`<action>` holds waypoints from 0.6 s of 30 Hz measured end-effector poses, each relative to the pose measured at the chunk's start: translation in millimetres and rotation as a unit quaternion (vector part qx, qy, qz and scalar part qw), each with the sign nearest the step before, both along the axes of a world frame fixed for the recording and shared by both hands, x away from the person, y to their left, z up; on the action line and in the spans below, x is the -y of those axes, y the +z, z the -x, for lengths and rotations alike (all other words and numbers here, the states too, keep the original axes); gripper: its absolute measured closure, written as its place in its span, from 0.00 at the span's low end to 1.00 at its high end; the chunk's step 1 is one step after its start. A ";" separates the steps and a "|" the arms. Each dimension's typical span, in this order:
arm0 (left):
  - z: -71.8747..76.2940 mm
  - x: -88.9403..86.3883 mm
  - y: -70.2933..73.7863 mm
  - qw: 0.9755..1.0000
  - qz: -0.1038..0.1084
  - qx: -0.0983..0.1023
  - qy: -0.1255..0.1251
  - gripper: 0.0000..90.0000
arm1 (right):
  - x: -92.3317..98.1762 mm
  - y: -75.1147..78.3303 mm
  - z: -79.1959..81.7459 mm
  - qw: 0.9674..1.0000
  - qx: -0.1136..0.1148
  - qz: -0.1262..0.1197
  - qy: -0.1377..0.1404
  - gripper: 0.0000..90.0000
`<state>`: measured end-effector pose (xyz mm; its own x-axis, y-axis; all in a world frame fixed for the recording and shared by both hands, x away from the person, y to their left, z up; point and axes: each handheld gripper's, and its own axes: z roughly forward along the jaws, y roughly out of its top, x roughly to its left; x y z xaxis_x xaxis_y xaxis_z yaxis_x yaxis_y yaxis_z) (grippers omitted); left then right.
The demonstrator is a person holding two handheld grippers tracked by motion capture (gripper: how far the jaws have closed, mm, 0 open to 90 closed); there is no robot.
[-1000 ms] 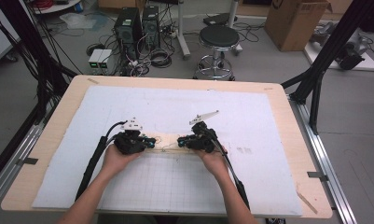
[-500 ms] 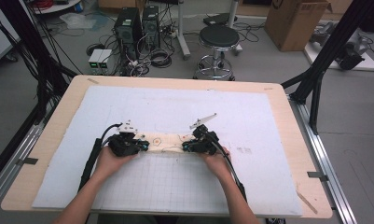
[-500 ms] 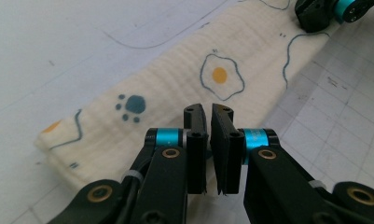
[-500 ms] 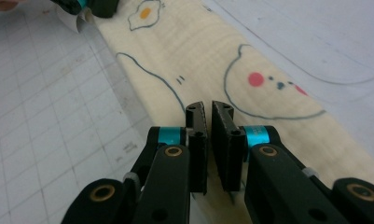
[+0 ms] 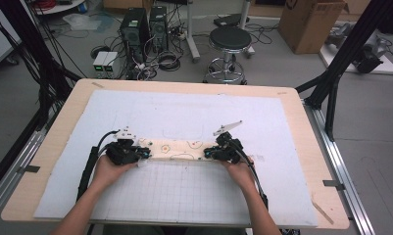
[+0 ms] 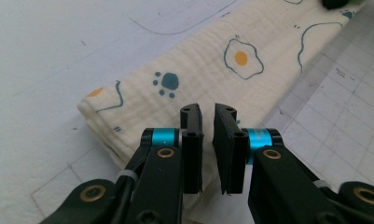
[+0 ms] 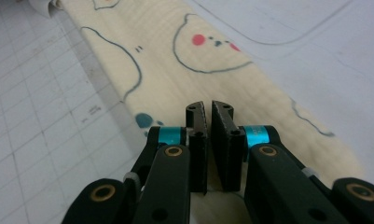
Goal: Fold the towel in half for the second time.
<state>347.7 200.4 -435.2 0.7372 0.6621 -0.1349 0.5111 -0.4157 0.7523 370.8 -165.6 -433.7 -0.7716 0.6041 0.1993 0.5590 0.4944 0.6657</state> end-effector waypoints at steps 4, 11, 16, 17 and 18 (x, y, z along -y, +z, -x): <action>1.3 -2.4 -0.2 1.000 0.001 0.001 0.002 0.89 | 12.4 -0.7 -1.0 1.000 0.002 -0.004 -0.011 0.94; 5.4 -10.7 -2.8 1.000 0.014 0.003 0.006 0.90 | 24.0 -2.7 -3.2 1.000 0.005 -0.013 -0.017 0.92; 5.2 -10.2 1.2 1.000 0.019 0.021 0.010 0.87 | 27.5 -2.4 -2.6 1.000 0.011 -0.018 -0.012 0.83; 4.2 -11.1 2.6 0.999 0.023 0.026 0.017 0.87 | 27.5 -2.4 -2.6 1.000 0.011 -0.018 -0.012 0.83; 3.3 -11.5 3.1 0.999 0.026 0.028 0.026 0.83 | 28.4 -0.5 -1.5 0.999 0.018 -0.023 -0.018 0.71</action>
<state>344.3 211.9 -432.2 0.7087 0.6937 -0.1286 0.4871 -0.3494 0.8004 372.3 -194.0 -434.2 -0.7568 0.6221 0.2005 0.5510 0.4423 0.7076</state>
